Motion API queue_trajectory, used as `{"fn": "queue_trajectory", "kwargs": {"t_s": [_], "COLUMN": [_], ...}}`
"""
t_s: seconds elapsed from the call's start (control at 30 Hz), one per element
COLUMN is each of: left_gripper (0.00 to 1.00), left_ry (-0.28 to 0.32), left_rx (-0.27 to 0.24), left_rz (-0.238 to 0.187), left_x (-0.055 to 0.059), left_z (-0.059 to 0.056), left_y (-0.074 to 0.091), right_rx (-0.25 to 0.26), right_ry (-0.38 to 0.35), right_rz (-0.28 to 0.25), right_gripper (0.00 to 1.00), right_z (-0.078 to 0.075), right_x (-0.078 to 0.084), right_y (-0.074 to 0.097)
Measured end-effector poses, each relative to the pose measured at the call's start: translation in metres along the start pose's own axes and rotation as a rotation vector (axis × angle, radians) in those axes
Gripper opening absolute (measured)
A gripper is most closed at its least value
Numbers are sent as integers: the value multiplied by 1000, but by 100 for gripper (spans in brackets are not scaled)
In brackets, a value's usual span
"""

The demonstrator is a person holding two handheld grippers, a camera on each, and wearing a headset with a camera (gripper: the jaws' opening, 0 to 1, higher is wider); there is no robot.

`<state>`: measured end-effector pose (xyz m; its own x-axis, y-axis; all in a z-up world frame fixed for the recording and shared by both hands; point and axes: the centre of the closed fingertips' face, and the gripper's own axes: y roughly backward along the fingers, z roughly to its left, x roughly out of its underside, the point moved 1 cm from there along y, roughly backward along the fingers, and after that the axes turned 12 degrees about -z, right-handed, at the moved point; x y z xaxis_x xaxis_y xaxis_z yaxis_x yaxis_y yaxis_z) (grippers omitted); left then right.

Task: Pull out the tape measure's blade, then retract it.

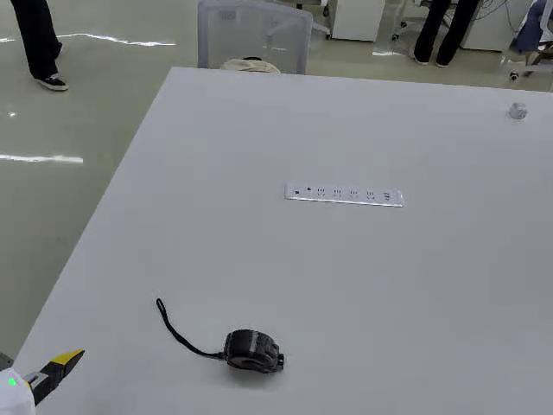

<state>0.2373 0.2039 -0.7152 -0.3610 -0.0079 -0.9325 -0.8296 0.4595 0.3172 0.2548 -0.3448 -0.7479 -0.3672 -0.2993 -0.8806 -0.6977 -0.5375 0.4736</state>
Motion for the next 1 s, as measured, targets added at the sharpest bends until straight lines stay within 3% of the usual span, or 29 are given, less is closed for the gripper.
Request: {"fn": "queue_trajectory", "kwargs": {"t_s": [0.73,1.0], "left_gripper": [100,100], "left_ry": [-8,-7], "left_rx": [15,31], "left_rz": [18,32], "left_x": [2,6], "left_z": [-3,-3], "left_y": [-2,-6], "right_rx": [6,4], "right_ry": [-3,0], "right_rz": [2,13], "right_gripper": [100,100], "right_z": [-1,-2], "right_x": [-1,6], "right_y": [1,4]}}
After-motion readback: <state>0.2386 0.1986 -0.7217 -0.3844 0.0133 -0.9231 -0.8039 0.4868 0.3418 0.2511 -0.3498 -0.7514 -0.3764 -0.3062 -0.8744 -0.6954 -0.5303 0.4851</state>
